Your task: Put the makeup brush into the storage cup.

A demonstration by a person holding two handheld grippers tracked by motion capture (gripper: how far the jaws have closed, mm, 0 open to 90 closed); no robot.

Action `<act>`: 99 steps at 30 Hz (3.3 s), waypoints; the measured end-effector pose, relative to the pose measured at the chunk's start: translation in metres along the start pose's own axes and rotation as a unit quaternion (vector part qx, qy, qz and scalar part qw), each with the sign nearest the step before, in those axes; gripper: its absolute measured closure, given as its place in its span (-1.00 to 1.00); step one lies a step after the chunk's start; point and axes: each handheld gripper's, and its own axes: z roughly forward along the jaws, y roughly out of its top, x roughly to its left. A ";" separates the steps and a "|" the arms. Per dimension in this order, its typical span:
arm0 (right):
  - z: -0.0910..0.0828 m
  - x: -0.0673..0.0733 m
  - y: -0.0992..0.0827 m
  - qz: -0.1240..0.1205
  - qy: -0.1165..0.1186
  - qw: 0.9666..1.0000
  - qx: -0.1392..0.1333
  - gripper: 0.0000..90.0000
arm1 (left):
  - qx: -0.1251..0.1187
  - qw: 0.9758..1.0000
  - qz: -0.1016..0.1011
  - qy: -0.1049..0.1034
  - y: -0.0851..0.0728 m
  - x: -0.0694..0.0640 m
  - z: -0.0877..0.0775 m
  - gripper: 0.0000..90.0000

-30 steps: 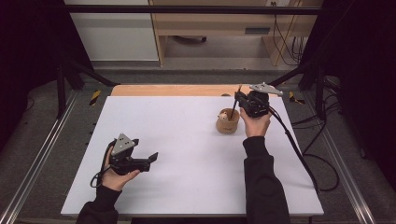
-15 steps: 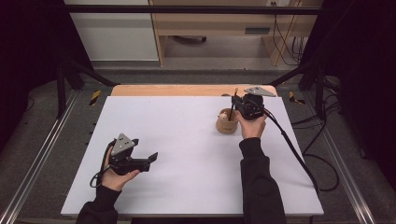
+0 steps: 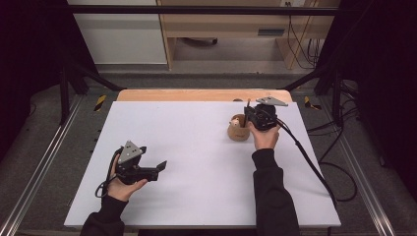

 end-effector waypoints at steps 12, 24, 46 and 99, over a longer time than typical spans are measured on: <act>0.005 -0.001 -0.006 0.002 0.000 1.000 0.009 0.85 | 0.003 1.000 0.002 0.000 0.000 0.000 0.000 -0.81; 0.007 -0.001 -0.009 -0.003 -0.003 1.000 0.011 0.79 | 0.004 1.000 0.001 0.001 0.000 0.001 0.000 -0.81; -0.038 0.000 -0.013 -0.032 0.009 0.999 -0.018 0.20 | 0.004 1.000 0.001 0.003 -0.001 0.001 0.000 -0.81; -0.138 0.012 -0.088 -0.082 0.091 0.992 -0.019 -0.90 | 0.006 1.000 0.008 -0.009 -0.002 0.002 -0.004 -0.84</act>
